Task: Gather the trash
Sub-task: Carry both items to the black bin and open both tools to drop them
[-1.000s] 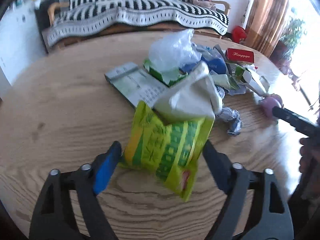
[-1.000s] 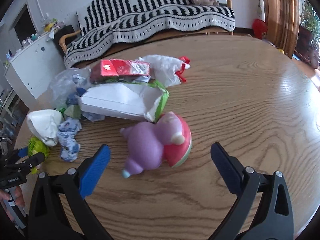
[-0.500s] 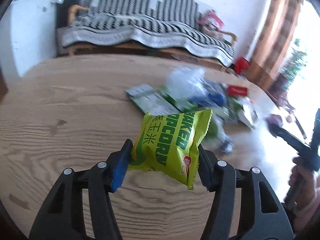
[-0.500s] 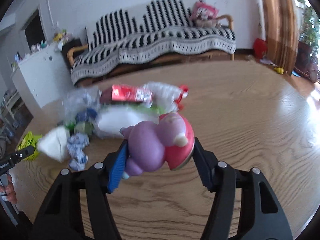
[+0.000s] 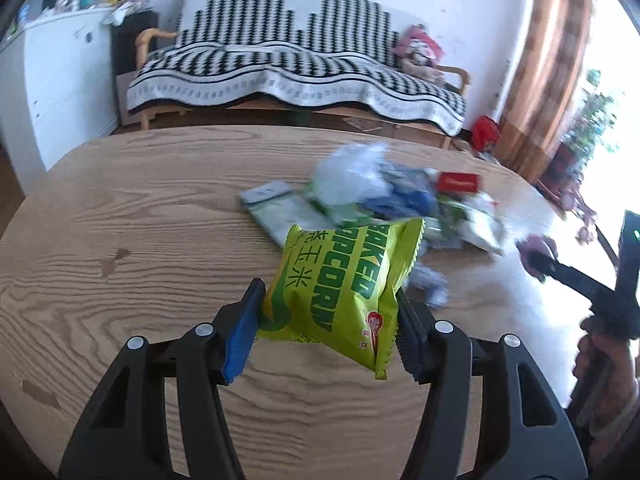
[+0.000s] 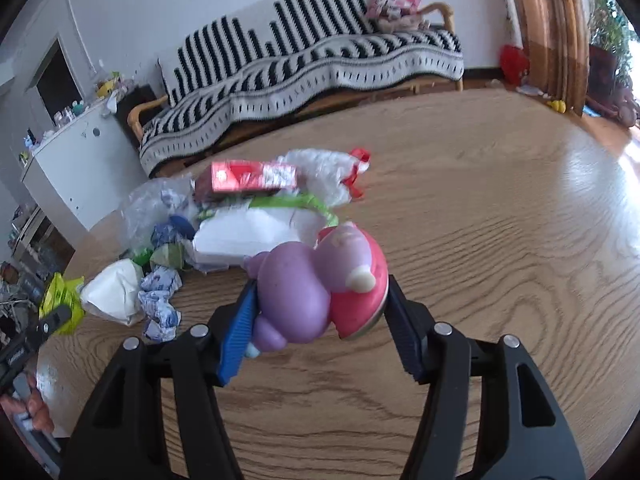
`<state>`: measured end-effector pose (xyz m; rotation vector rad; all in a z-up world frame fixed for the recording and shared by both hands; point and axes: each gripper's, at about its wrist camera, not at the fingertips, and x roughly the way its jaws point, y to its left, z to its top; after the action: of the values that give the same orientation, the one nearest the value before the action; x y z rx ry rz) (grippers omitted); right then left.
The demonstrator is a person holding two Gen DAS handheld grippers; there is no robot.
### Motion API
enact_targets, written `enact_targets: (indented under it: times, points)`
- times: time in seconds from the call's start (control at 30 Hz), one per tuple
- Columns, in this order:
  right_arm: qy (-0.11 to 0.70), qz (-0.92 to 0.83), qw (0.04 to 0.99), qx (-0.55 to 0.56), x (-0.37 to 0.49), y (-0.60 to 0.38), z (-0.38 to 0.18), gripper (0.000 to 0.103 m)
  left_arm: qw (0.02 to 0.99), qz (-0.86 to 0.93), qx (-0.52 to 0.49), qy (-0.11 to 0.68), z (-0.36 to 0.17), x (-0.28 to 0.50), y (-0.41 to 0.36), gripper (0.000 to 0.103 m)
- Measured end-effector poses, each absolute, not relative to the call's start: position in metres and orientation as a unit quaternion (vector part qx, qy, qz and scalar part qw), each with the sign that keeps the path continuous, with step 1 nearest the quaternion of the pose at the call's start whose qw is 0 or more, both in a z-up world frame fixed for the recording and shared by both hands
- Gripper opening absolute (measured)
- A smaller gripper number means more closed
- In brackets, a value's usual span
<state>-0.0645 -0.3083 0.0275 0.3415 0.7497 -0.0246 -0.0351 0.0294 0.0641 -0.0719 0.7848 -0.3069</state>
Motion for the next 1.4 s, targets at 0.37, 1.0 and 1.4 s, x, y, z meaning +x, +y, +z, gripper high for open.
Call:
enact_targets:
  times: [0.37, 1.0, 1.4]
  points:
    - [0.236, -0.076, 0.929, 0.276, -0.247, -0.454, 0.097, 0.059, 0.816, -0.429, 0.057, 0.384, 0.115, -0.15, -0.211, 0.059]
    - [0.397, -0.191, 0.743, 0.504, -0.425, -0.538, -0.15, 0.058, 0.618, -0.469, 0.196, 0.6, -0.081, -0.256, -0.368, 0.05]
    - [0.398, -0.193, 0.718, 0.537, -0.408, -0.543, -0.143, 0.095, 0.632, -0.463, 0.213, 0.584, -0.078, -0.275, -0.375, 0.097]
